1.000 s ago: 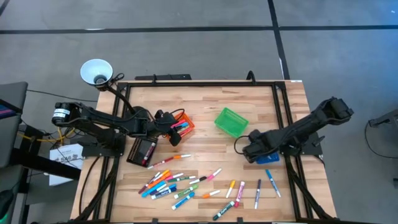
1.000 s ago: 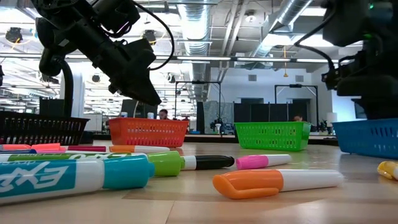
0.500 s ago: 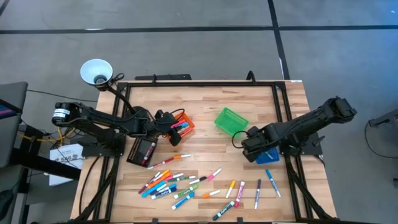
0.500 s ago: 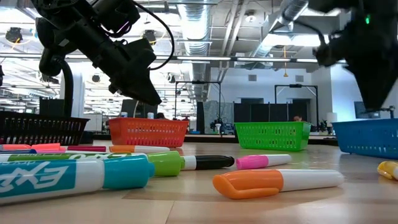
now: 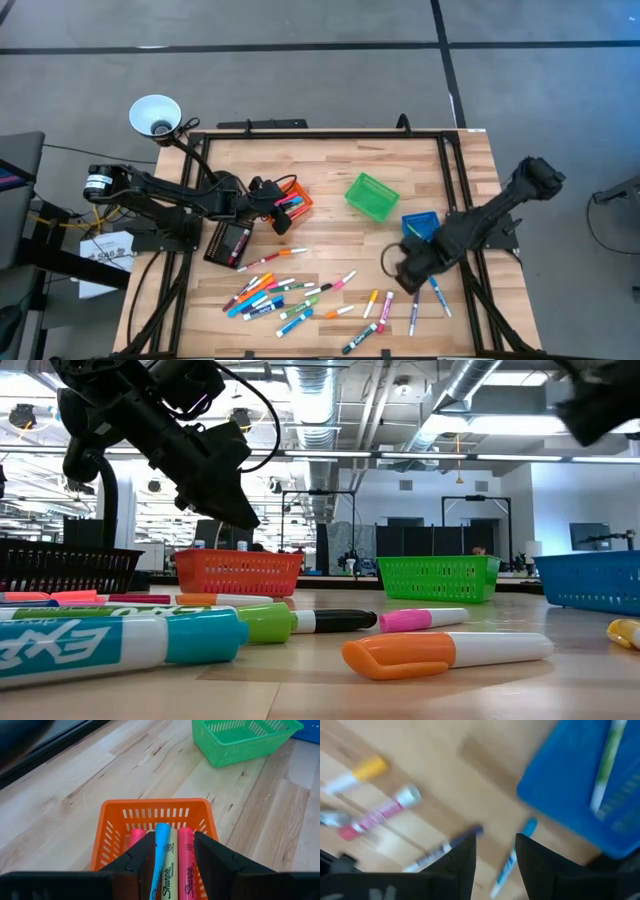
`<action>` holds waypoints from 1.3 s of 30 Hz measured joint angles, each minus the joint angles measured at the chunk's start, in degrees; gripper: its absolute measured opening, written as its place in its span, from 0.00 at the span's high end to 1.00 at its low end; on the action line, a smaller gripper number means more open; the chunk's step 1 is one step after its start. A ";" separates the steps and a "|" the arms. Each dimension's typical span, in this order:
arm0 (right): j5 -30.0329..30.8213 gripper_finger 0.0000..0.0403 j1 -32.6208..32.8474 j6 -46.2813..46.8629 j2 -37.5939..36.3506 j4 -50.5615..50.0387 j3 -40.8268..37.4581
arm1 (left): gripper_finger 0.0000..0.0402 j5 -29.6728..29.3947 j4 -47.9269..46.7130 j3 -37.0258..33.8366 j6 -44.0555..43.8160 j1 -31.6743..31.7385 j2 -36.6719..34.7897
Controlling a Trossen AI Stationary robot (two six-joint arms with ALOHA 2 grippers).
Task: Pick & Place Markers
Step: Put the light blue marker pen into the blue bin
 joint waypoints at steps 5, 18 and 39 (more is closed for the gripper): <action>-4.88 0.69 5.41 5.04 5.37 -0.04 0.00 | 0.67 0.00 -0.01 0.00 0.00 0.00 0.00; -10.20 0.69 7.99 5.23 12.54 1.86 -2.14 | 0.67 -0.01 0.27 0.00 0.02 0.00 0.00; -10.68 0.81 7.97 7.55 10.04 17.63 -13.16 | 0.67 -0.01 0.52 0.00 0.04 0.00 0.00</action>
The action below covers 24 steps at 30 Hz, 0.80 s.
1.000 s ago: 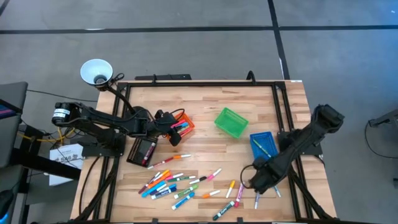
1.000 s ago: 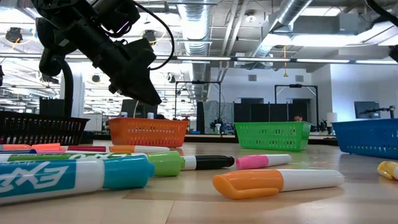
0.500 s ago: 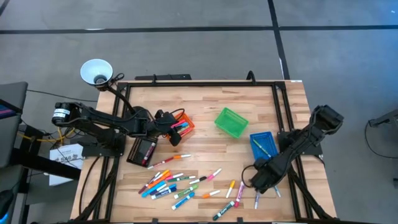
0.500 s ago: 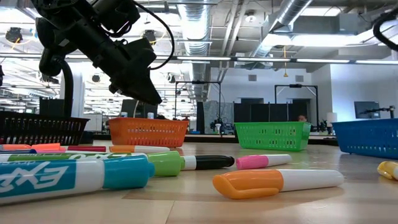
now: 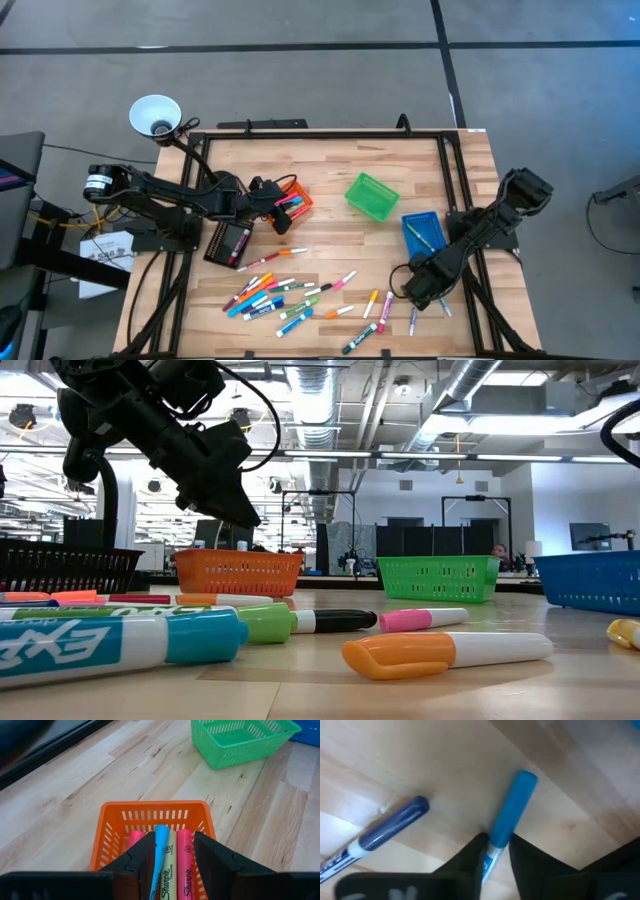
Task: Pick & Place Markers
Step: Put the light blue marker pen into the blue bin
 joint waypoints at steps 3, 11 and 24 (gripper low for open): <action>0.06 0.91 0.01 0.44 0.08 0.08 0.55 | 0.67 0.00 0.13 0.00 0.00 0.00 0.00; 4.77 0.89 0.02 0.39 -3.49 -4.36 6.74 | 0.67 0.00 0.43 0.00 0.00 0.00 -0.02; 31.65 0.95 -4.25 0.37 -12.98 -28.50 9.94 | 0.67 0.00 1.02 0.00 0.00 0.00 -0.02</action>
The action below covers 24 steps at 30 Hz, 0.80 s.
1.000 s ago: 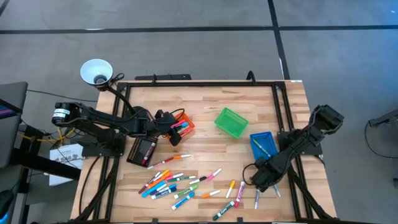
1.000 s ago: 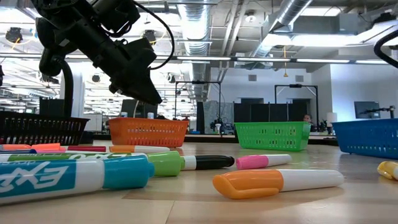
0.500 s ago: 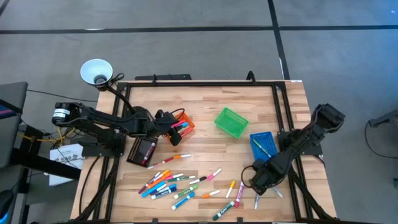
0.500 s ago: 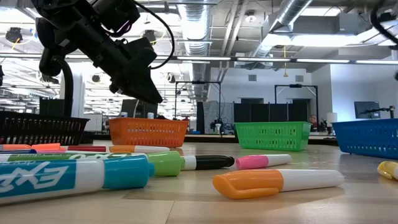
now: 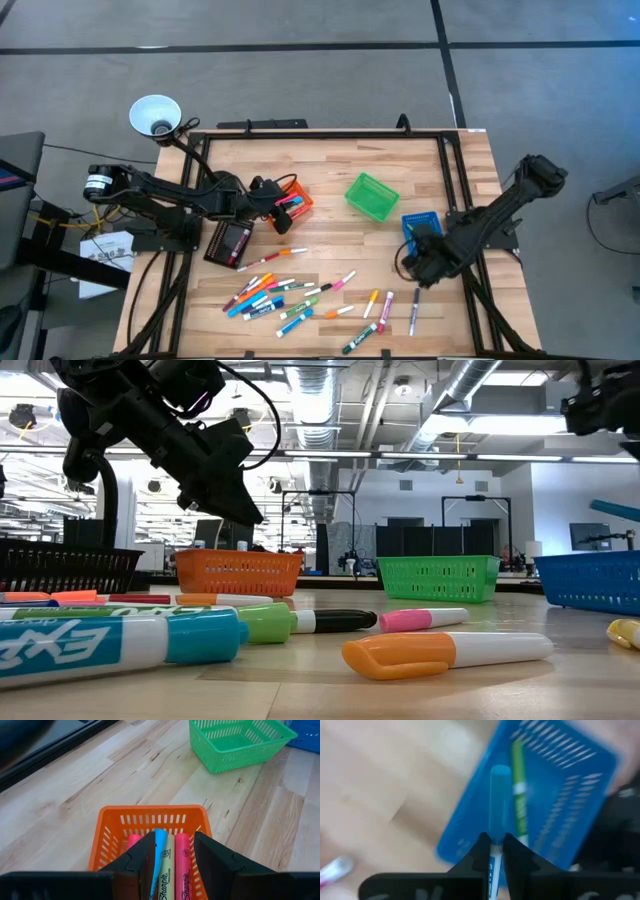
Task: Pick & Place Markers
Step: Put the light blue marker pen into the blue bin
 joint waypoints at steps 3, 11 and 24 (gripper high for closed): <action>0.79 0.91 -2.83 0.00 -1.42 -3.16 0.00 | 0.67 0.00 0.26 0.00 0.00 0.00 0.00; 2.02 0.90 -12.22 -7.84 -0.70 -6.68 0.00 | 0.67 0.00 0.39 0.00 0.00 0.00 0.00; -7.18 0.74 -22.14 -19.85 4.51 -0.93 -0.04 | 0.67 0.00 0.39 0.00 0.00 0.00 0.00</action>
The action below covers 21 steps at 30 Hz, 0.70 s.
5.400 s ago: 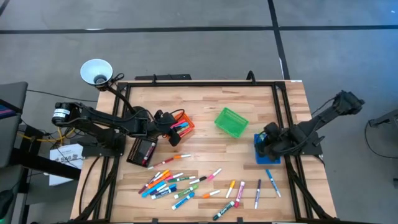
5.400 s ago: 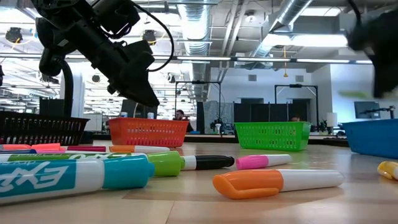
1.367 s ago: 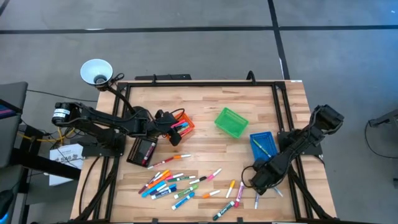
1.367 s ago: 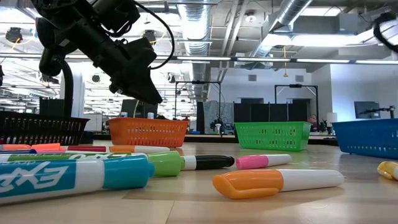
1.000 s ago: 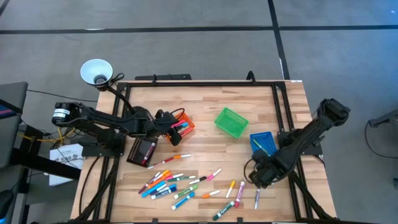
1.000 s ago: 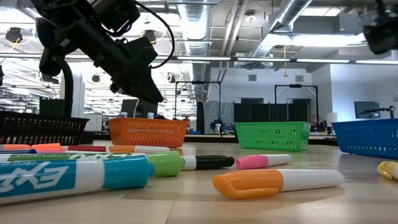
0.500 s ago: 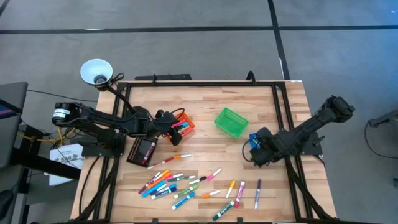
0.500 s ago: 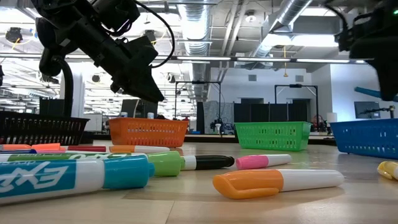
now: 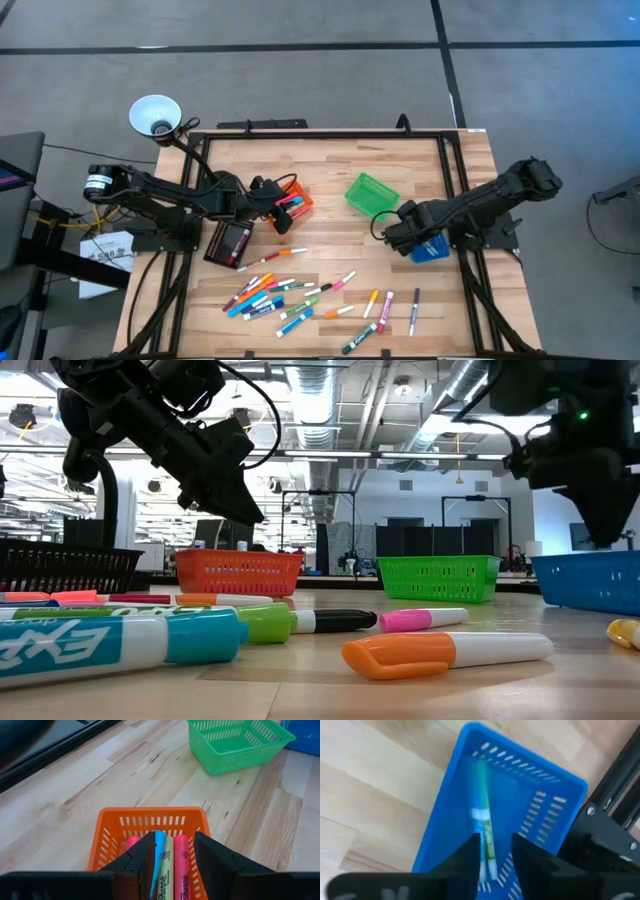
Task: Pick & Place Markers
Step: Put the light blue marker pen into the blue bin, then put the dark blue marker pen into the blue bin
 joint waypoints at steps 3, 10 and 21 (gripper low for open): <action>-0.97 0.66 -0.24 -0.12 0.45 0.00 0.00 | 0.67 0.00 0.00 0.00 0.00 0.00 0.00; -9.90 0.60 2.75 4.82 -0.08 -0.64 4.48 | 0.67 0.00 0.00 0.00 0.00 0.00 0.00; -13.94 0.66 21.88 33.79 1.67 10.70 7.13 | 0.67 0.00 -0.02 0.00 0.00 0.00 0.00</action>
